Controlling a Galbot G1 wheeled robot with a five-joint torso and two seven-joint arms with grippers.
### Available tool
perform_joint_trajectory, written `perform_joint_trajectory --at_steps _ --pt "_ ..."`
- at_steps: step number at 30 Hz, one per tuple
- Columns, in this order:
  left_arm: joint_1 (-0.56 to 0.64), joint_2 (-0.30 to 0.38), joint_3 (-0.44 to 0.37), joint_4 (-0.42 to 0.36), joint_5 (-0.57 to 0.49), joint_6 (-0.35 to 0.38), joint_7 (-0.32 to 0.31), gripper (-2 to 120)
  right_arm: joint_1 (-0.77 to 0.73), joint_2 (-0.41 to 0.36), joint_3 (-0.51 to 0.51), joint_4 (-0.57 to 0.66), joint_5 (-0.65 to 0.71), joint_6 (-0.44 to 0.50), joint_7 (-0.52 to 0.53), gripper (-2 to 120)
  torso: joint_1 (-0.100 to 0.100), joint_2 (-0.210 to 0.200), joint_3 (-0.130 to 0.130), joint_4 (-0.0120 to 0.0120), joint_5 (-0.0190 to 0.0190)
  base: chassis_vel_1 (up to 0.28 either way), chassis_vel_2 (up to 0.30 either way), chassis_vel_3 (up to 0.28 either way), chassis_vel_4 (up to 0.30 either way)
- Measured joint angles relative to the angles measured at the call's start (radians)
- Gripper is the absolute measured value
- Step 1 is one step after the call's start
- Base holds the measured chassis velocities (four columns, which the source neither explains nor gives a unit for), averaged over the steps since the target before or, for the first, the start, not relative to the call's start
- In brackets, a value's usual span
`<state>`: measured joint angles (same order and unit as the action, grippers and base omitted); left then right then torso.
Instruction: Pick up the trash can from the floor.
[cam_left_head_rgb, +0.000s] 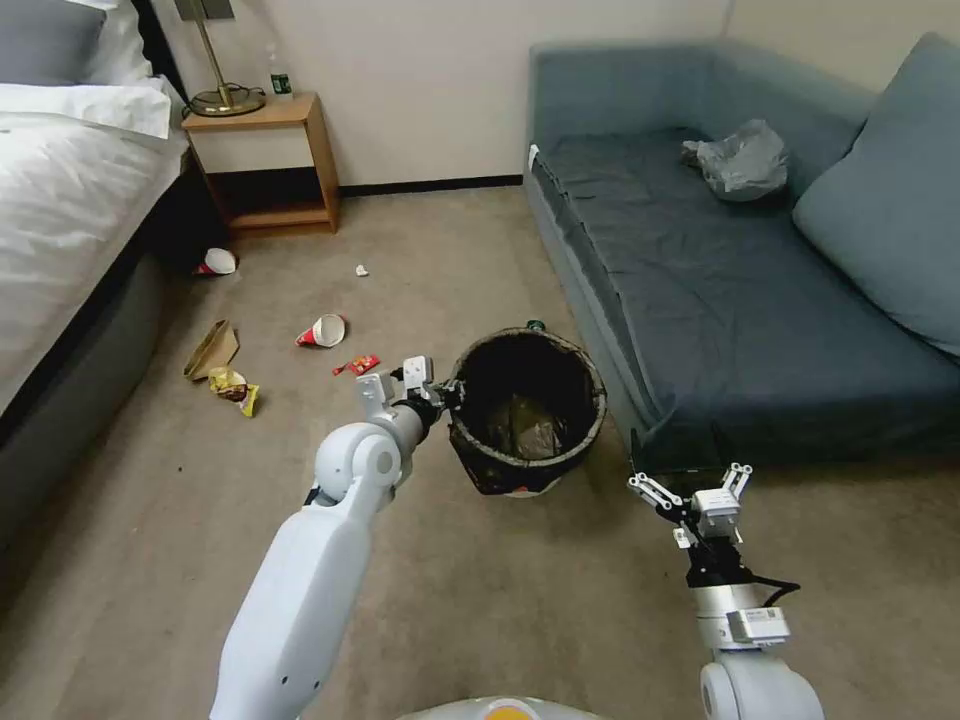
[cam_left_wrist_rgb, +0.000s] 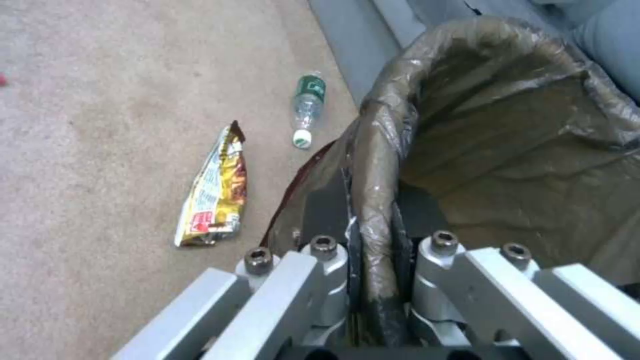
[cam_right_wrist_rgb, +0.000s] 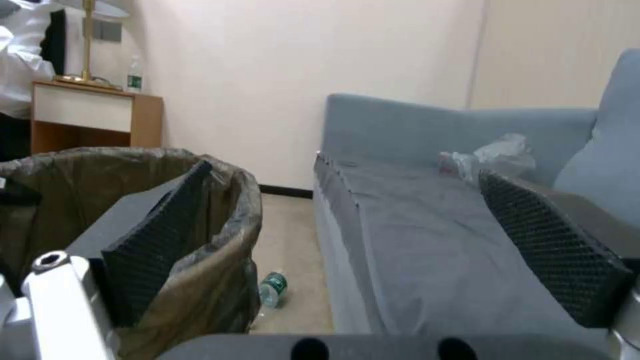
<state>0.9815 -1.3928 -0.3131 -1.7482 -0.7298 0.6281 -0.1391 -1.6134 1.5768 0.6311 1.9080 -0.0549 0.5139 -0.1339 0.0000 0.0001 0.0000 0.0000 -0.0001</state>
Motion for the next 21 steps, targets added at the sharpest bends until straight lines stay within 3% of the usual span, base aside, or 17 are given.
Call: perform_joint_trajectory --at_steps 12,21 --pt "0.027 0.001 -0.002 -0.043 0.025 -0.009 0.007 5 0.003 0.005 -0.011 0.003 -0.005 0.001 0.0 98 0.0 0.0 0.0 0.0 0.0001 0.0 0.0 0.0 0.0" --pt "0.023 0.008 0.003 -0.028 0.038 -0.022 0.016 5 0.003 0.005 -0.008 0.007 -0.005 -0.001 0.0 98 0.0 0.0 0.0 0.0 0.0 0.0 0.0 0.0 0.0"
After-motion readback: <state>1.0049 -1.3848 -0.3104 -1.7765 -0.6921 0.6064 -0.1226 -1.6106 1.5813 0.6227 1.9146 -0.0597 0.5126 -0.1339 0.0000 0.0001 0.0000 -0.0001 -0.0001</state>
